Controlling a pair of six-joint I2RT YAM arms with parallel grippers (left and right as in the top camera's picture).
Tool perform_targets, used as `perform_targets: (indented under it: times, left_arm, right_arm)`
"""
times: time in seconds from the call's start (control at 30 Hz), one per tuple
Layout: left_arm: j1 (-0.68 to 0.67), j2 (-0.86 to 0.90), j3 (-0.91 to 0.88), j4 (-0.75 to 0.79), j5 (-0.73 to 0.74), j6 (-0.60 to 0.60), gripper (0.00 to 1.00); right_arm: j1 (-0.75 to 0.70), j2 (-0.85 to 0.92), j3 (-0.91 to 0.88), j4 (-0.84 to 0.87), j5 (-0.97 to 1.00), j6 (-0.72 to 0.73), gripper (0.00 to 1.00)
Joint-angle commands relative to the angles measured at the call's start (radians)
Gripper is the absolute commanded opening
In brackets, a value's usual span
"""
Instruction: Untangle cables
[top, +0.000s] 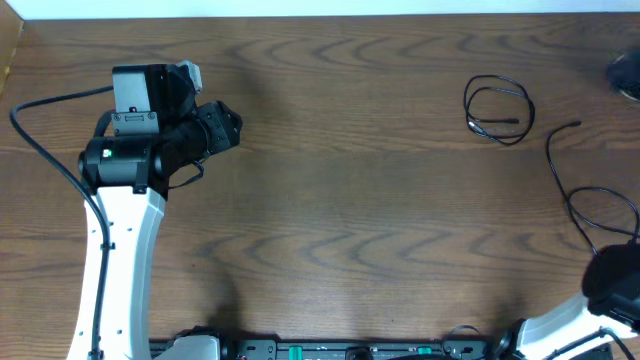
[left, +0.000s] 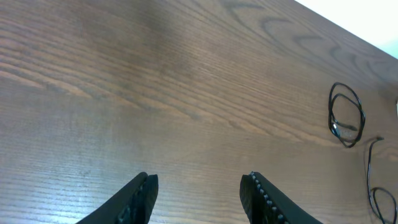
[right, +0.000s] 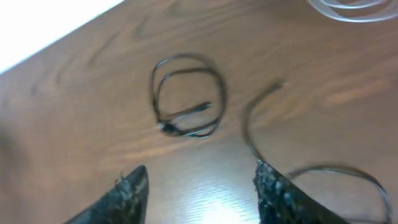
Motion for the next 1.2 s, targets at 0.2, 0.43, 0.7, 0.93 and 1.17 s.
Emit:
perform_targets:
  times: [0.2, 0.43, 0.7, 0.93, 1.17]
  left_arm:
    - [0.005, 0.006, 0.005, -0.003, -0.014, 0.017, 0.48]
    - [0.005, 0.006, 0.004, -0.003, -0.013, 0.017, 0.48]
    - [0.005, 0.006, 0.004, -0.003, -0.014, 0.017, 0.48]
    - [0.005, 0.006, 0.004, -0.003, -0.014, 0.017, 0.48]
    - [0.005, 0.006, 0.001, -0.003, -0.014, 0.017, 0.48]
  right_arm:
    - [0.256, -0.003, -0.293, 0.248, 0.249, -0.143, 0.68]
    - [0.32, 0.024, -0.446, 0.443, 0.254, -0.244, 0.72]
    - [0.345, 0.208, -0.397, 0.445, 0.25, -0.307, 0.72]
    - [0.375, 0.318, -0.381, 0.486, 0.249, -0.329, 0.68]
    - [0.413, 0.369, -0.382, 0.568, 0.267, -0.385, 0.67]
